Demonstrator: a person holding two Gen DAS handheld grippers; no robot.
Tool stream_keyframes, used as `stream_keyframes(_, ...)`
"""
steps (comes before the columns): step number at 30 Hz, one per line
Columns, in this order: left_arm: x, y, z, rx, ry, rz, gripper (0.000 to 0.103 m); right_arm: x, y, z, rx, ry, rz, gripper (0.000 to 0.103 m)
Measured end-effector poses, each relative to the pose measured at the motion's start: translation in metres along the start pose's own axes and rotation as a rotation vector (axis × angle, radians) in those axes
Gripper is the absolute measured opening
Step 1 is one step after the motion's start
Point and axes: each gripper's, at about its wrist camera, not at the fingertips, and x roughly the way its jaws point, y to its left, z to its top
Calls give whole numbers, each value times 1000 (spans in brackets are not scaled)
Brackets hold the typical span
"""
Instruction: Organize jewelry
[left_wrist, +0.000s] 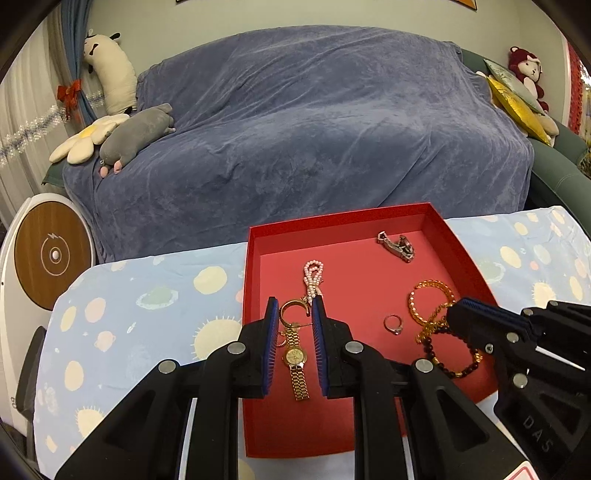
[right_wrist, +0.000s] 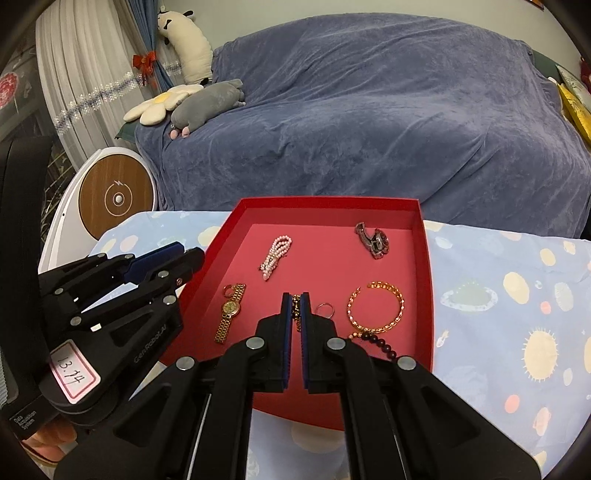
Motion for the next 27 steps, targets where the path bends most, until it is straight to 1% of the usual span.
stream_keyframes(2,10,-1,-1,5,4,21,16,10,-3,-3,7,13,0,3)
stream_keyframes(6,26,-2,0,10,21,28,16,24,-9,-7,19,28,-5,3)
stream_keyframes(12,41,0,0,-2,33,49,16,34,-10,-9,15,36,-1,3)
stream_keyframes(13,42,0,-1,-4,32,55,16,34,-10,-9,16,34,-2,5)
stream_keyframes(14,42,0,-1,-5,27,66,19,34,-10,-9,16,31,-6,5)
stream_keyframes(17,41,0,-2,-7,26,73,22,30,-10,-12,6,22,-17,6)
stream_keyframes(19,38,0,-4,-13,24,83,31,26,-10,-14,6,20,-20,8)
stream_keyframes(20,35,0,-5,-17,16,97,40,22,-10,-15,6,15,-26,18)
stream_keyframes(21,30,0,-7,-20,5,111,50,18,-9,-16,4,9,-37,26)
stream_keyframes(22,24,-1,-9,-22,-9,121,54,12,-8,-18,-1,-1,-49,41)
stream_keyframes(23,18,-1,-10,-23,-22,124,58,6,-7,-20,-8,-13,-55,44)
stream_keyframes(25,6,-2,-13,-20,-36,119,61,-8,-2,-25,-39,-32,-78,44)
stream_keyframes(27,-9,-4,-17,-19,-45,125,69,-23,3,-30,-60,-49,-101,50)
